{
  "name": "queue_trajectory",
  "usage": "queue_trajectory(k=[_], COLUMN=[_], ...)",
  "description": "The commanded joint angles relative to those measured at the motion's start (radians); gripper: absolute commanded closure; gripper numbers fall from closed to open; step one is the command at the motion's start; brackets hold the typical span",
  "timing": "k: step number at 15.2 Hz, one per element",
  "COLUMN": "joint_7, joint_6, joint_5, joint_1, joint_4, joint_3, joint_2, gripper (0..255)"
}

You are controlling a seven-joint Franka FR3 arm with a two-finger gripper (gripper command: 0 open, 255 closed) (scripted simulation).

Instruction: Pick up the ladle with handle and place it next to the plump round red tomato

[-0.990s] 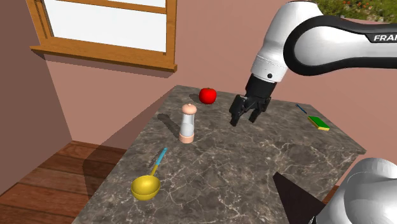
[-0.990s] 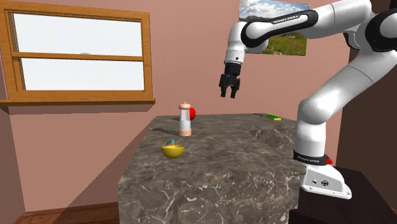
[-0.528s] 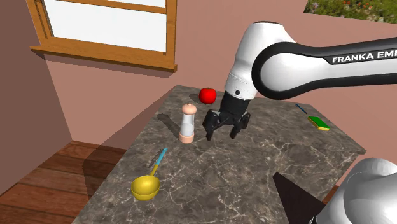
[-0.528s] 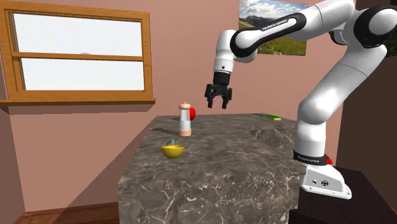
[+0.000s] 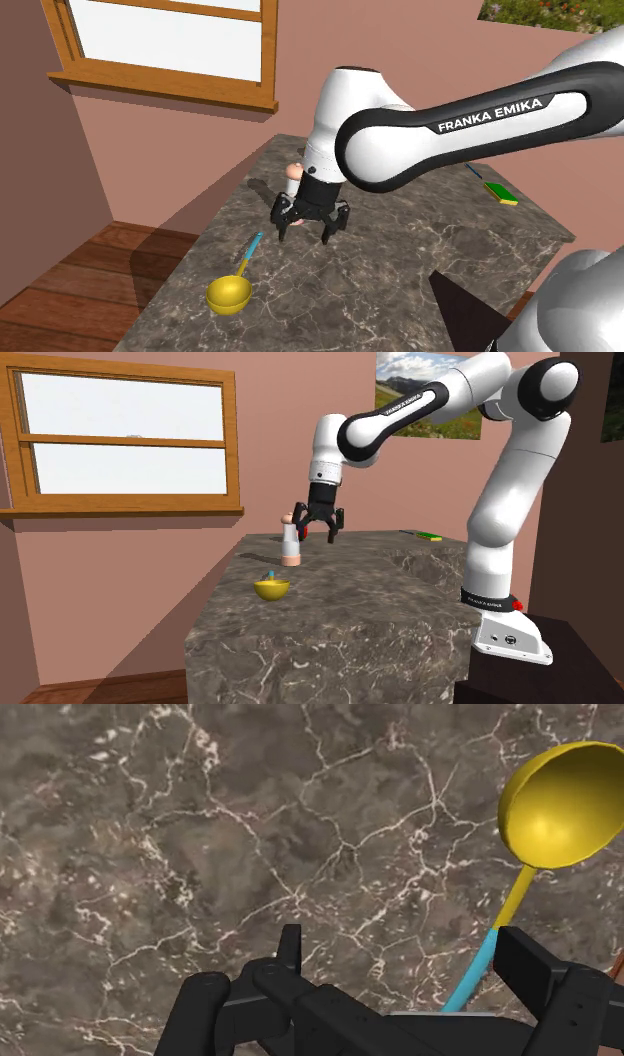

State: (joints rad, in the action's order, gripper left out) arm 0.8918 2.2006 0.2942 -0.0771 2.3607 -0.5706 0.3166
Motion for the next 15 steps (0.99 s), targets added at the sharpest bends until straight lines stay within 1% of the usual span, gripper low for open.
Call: queue_trajectory(k=[1,3,5,7,9,10,15], joint_7=[0.105,0.21,0.324,0.442,0.556,0.586,0.62], joint_6=[0.05,0.09,0.125,0.153,0.171,0.174,0.229], joint_5=[-0.03,-0.079,-0.146,-0.226,-0.307,-0.328,-0.377], joint_1=[-0.02,-0.036,-0.044,-0.037,-0.012,0.002,0.028], joint_4=[-0.042,-0.088,-0.14,-0.197,-0.262,-0.282,-0.273], joint_3=[-0.051,-0.092,-0.123,-0.136,-0.129,-0.12,-0.1], joint_2=[-0.09,-0.181,-0.279,-0.38,-0.48,-0.508,-0.564], gripper=[0,0,0,0,0,0,0])
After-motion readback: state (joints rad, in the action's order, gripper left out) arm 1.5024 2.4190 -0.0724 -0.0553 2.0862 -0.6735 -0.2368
